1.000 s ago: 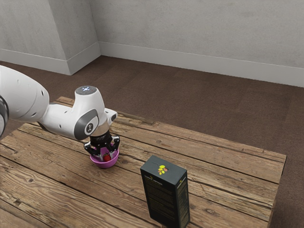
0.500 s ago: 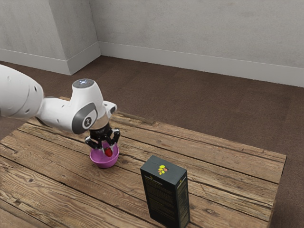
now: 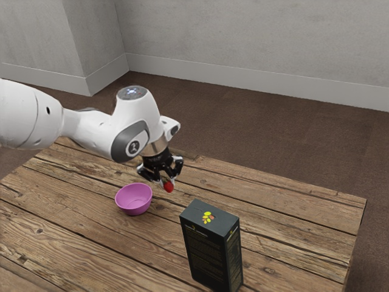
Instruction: Take strawberry from the bowl
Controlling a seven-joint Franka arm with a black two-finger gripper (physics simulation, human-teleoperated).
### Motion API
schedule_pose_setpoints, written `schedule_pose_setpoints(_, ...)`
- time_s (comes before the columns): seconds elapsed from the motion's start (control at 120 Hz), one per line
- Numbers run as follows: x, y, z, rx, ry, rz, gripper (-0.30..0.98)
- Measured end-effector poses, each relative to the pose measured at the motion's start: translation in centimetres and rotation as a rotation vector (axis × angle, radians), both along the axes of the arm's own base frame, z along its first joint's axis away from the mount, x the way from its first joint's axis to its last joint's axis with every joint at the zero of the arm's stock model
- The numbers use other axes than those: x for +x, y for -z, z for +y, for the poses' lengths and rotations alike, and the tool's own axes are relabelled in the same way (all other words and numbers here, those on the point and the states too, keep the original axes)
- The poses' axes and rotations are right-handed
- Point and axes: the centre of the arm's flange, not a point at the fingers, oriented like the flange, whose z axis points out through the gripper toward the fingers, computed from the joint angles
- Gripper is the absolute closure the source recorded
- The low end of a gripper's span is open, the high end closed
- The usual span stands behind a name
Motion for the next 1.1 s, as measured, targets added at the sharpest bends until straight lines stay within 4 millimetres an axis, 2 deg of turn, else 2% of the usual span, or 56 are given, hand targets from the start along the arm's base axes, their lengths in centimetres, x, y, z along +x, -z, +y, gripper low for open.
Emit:
schedule_pose_setpoints(0.15,0.8,2.0,-5.5,0.009,0.074,0.019,0.66)
schedule_pose_setpoints(0.375,1.4,3.0,-12.5,-0.010,0.158,0.011,0.65)
schedule_pose_setpoints(0.7,2.1,6.3,-13.8,-0.004,0.166,0.044,0.62)
schedule_pose_setpoints(0.875,2.2,6.4,-13.9,-0.008,0.174,0.044,0.30)
schedule_pose_setpoints(0.933,2.3,5.4,-13.8,-0.013,0.179,0.031,0.23)
schedule_pose_setpoints(0.992,2.5,3.1,-13.3,-0.025,0.183,0.005,0.18)
schedule_pose_setpoints(1.05,2.5,-1.3,-12.2,-0.040,0.183,-0.023,0.14)
schedule_pose_setpoints(1.1,2.9,-5.6,-10.5,-0.046,0.169,-0.041,0.12)
